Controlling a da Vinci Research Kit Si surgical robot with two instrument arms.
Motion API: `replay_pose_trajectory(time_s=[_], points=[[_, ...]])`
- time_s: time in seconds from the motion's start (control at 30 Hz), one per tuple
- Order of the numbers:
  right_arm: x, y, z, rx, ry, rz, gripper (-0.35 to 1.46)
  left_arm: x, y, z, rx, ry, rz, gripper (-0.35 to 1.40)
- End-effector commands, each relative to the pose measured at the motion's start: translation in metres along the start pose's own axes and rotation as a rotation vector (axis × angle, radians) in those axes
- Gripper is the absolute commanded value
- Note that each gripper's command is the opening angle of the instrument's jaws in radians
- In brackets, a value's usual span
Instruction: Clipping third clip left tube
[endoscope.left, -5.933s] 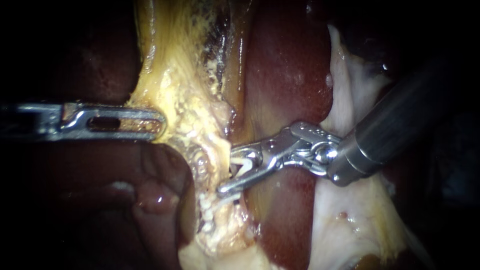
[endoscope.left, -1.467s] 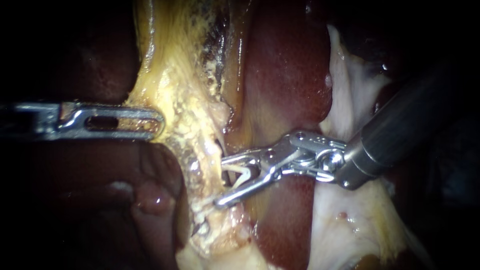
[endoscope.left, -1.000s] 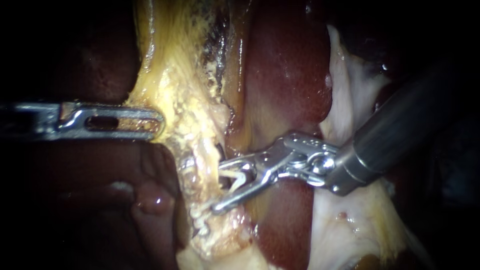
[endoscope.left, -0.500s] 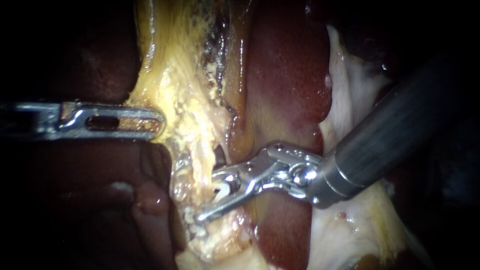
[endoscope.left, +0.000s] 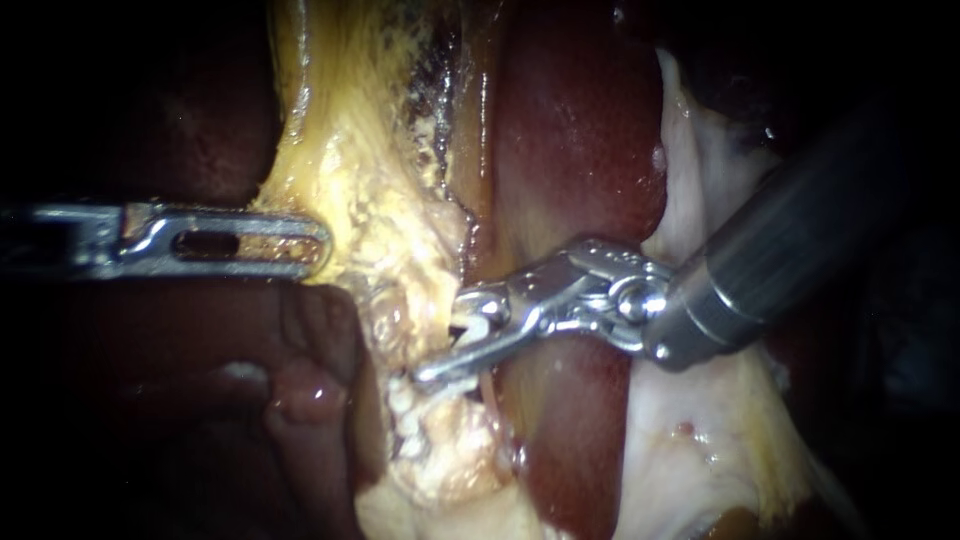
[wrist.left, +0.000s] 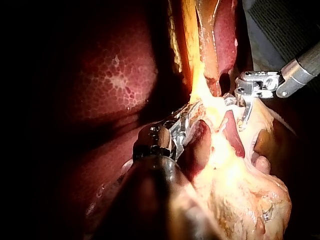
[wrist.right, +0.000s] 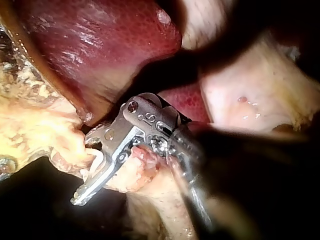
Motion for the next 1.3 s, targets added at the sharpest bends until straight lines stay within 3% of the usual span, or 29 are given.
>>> replay_pose_trajectory(time_s=[0.03, 0.5, 0.6, 0.67, 0.77, 0.97, 1.17, 1.3], points=[[-0.0004, 0.0002, 0.0005, 0.005, -0.001, -0.003, 0.57, 0.0, 0.0, 0.0, 0.0, 0.0, 0.0, -0.35], [-0.002, 0.0006, 0.0017, 0.03, -0.014, -0.013, 0.57, 0.0, 0.0, 0.0, 0.0, 0.0, 0.0, -0.35], [-0.0032, 0.0006, 0.0013, 0.084, -0.085, -0.034, 0.55, 0.0, 0.0001, 0.0, 0.0, 0.0, 0.001, -0.35], [-0.0038, 0.001, 0.0013, -0.007, -0.169, -0.09, 0.56, 0.0, 0.0001, -0.0001, 0.001, 0.0, 0.001, -0.35], [-0.004, 0.0017, 0.0013, -0.084, -0.22, -0.137, 0.58, 0.0, 0.0001, 0.0, 0.0, 0.0, 0.001, -0.35], [-0.003, 0.0021, 0.0001, -0.178, -0.172, -0.213, 0.6, 0.0, 0.0, 0.0, 0.0, 0.0, 0.0, -0.35], [-0.002, 0.0013, -0.0017, -0.25, -0.136, -0.245, 0.6, 0.0, 0.0, -0.0001, 0.0, 0.0, 0.0, -0.35], [-0.0018, 0.0012, -0.0018, -0.262, -0.13, -0.238, 0.6, 0.0, 0.0, -0.0001, 0.001, 0.001, 0.0, -0.35]])
